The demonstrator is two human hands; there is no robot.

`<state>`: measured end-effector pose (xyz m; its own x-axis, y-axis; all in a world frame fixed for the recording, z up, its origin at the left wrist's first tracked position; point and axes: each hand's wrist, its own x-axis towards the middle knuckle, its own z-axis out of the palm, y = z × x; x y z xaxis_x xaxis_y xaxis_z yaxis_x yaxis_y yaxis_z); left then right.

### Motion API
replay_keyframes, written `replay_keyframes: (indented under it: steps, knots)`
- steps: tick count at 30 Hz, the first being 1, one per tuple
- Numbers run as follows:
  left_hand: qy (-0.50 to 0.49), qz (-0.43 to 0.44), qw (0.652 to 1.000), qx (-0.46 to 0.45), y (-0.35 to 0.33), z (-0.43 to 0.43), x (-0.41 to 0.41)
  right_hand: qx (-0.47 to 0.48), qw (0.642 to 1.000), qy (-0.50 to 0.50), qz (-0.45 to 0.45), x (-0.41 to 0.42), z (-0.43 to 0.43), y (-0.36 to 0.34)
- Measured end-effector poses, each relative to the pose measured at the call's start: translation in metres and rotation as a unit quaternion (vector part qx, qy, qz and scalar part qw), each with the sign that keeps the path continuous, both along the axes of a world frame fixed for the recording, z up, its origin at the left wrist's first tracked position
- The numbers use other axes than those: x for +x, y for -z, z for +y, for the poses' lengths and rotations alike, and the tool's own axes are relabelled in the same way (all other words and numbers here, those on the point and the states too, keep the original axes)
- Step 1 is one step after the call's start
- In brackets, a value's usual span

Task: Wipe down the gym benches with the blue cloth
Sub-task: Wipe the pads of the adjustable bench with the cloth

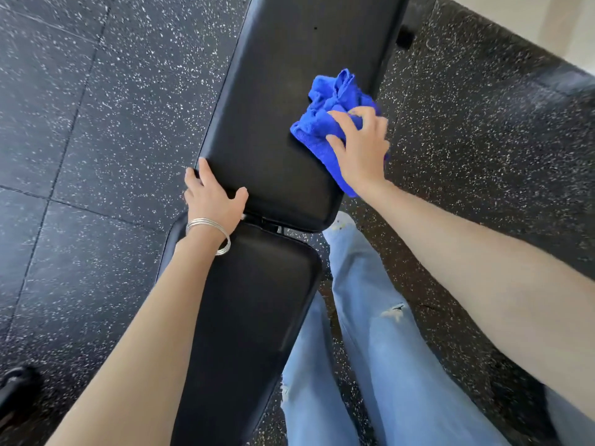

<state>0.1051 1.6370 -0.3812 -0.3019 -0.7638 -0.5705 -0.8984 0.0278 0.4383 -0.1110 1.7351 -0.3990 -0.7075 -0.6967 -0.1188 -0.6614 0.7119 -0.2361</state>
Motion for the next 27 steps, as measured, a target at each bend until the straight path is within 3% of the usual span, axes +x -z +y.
replay_keyframes:
  steps: [3, 5, 10, 16, 18, 23, 27]
  knots:
    - [0.003, 0.010, 1.000, -0.004, 0.002, -0.002, 0.004, -0.060, 0.991, 0.118, -0.001, 0.051, 0.014, 0.011]
    - [0.003, 0.012, 1.000, -0.007, 0.003, -0.001, 0.005, -0.086, 0.989, 0.119, 0.019, 0.083, 0.034, 0.016]
    - [-0.013, 0.002, 1.000, -0.016, 0.005, 0.002, -0.002, -0.070, 0.996, -0.026, 0.045, 0.119, 0.071, 0.024]
    - [-0.026, -0.006, 1.000, -0.016, 0.005, -0.002, -0.007, -0.083, 0.971, -0.210, 0.076, 0.055, 0.058, 0.025]
    - [-0.021, -0.012, 0.999, -0.030, 0.006, -0.006, -0.009, -0.068, 0.970, -0.221, 0.070, 0.024, 0.044, 0.019]
    - [-0.029, -0.032, 0.998, -0.045, 0.009, -0.013, -0.021, -0.039, 0.991, -0.110, 0.061, -0.040, -0.005, 0.010]
    - [-0.023, -0.068, 0.995, -0.066, 0.013, -0.017, -0.031, 0.010, 0.997, 0.075, 0.016, -0.051, -0.036, 0.008]
